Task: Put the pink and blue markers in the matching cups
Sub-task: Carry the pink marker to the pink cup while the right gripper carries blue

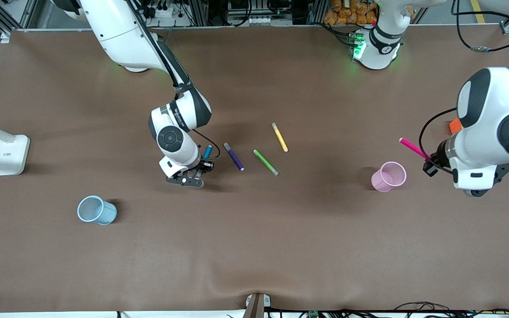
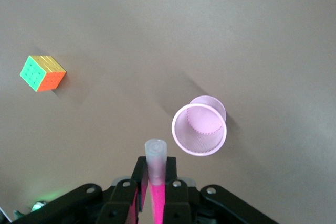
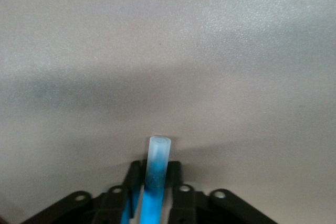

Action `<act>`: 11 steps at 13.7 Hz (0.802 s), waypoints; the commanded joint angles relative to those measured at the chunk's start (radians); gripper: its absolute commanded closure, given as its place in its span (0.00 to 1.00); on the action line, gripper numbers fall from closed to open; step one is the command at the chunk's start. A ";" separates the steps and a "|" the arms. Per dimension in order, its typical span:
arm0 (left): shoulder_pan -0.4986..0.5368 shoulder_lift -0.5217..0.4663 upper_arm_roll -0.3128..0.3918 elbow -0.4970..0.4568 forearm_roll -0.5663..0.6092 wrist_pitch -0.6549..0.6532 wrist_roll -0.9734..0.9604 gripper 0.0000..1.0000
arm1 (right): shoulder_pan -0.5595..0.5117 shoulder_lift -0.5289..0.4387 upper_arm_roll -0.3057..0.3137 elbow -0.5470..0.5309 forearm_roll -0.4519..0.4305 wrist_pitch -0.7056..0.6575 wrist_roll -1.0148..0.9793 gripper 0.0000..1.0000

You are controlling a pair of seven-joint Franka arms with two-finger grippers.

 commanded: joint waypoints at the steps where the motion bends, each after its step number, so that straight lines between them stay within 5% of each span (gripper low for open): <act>1: -0.004 0.045 0.000 0.013 0.058 0.021 -0.112 1.00 | -0.006 -0.026 -0.002 -0.029 0.017 0.008 -0.020 1.00; 11: -0.095 0.223 0.007 0.071 0.254 0.029 -0.464 1.00 | -0.073 -0.054 -0.005 -0.017 0.017 -0.036 -0.204 1.00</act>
